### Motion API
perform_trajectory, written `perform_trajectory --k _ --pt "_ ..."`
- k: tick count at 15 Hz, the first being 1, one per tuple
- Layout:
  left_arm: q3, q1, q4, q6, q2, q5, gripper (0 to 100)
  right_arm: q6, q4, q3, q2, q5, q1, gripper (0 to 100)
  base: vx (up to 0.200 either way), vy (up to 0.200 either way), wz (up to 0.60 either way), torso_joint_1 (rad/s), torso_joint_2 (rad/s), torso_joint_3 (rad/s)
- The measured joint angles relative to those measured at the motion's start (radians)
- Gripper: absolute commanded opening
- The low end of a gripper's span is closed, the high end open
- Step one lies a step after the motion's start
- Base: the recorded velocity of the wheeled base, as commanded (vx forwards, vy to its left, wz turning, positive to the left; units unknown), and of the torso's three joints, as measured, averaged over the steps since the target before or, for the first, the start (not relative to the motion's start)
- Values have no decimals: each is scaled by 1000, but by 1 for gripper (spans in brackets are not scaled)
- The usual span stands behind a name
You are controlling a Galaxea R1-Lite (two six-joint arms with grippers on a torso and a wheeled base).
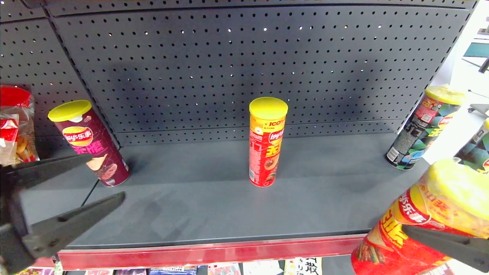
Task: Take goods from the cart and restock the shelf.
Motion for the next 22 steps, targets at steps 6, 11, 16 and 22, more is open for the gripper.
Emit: perform_trajectory --k 6,11,16,22 --pt "-140 -196 -168 26 412 -82 100 4 0 -3 1 -1 -31 0 0 0 0 0 0 0" --pt "-343 -233 -175 50 647 -45 100 23 -1 -4 -18 -1 -35 0 0 0 0 0 0 0" --pt "-496 -273 -175 45 792 -16 100 23 0 -5 -25 -1 -46 0 0 0 0 0 0 0" --pt "-612 -302 -172 42 891 14 100 24 0 -5 -26 -1 -59 0 0 0 0 0 0 0"
